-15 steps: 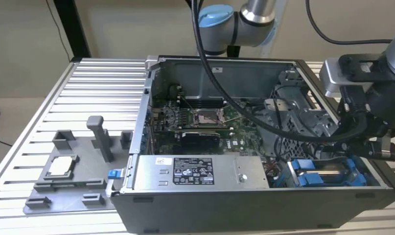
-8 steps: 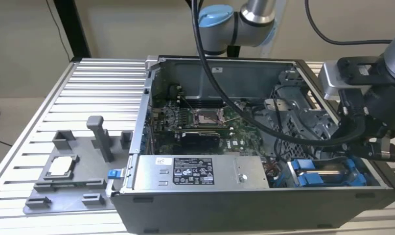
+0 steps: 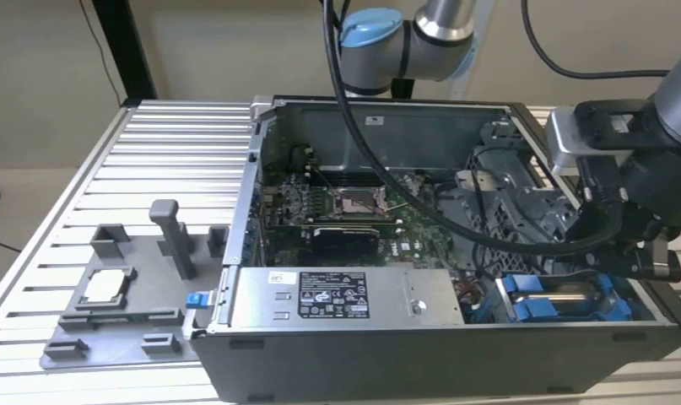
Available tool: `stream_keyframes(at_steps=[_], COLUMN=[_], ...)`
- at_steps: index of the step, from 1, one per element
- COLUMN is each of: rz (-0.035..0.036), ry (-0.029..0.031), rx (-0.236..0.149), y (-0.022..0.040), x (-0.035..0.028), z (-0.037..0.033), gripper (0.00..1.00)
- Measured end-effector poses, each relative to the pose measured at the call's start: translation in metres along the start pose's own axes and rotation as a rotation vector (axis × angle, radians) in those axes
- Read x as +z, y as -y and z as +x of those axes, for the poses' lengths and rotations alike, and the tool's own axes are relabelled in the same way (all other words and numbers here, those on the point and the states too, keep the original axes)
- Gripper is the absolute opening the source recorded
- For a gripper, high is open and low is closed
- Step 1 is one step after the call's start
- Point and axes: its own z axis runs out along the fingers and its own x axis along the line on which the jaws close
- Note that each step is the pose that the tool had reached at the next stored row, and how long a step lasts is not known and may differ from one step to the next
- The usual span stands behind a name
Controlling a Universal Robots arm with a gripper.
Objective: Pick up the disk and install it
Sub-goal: 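Insert the first disk wire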
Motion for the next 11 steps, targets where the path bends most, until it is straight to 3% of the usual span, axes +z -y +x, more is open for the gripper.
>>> stream_keyframes(at_steps=[5, 11], rz=[0.0028, 0.0154], ry=[0.0005, 0.0035], rx=[-0.001, -0.004], y=[-0.0028, -0.0070], x=[0.0063, 0.0085], z=[0.0021, 0.0036], gripper=[1.00, 1.00])
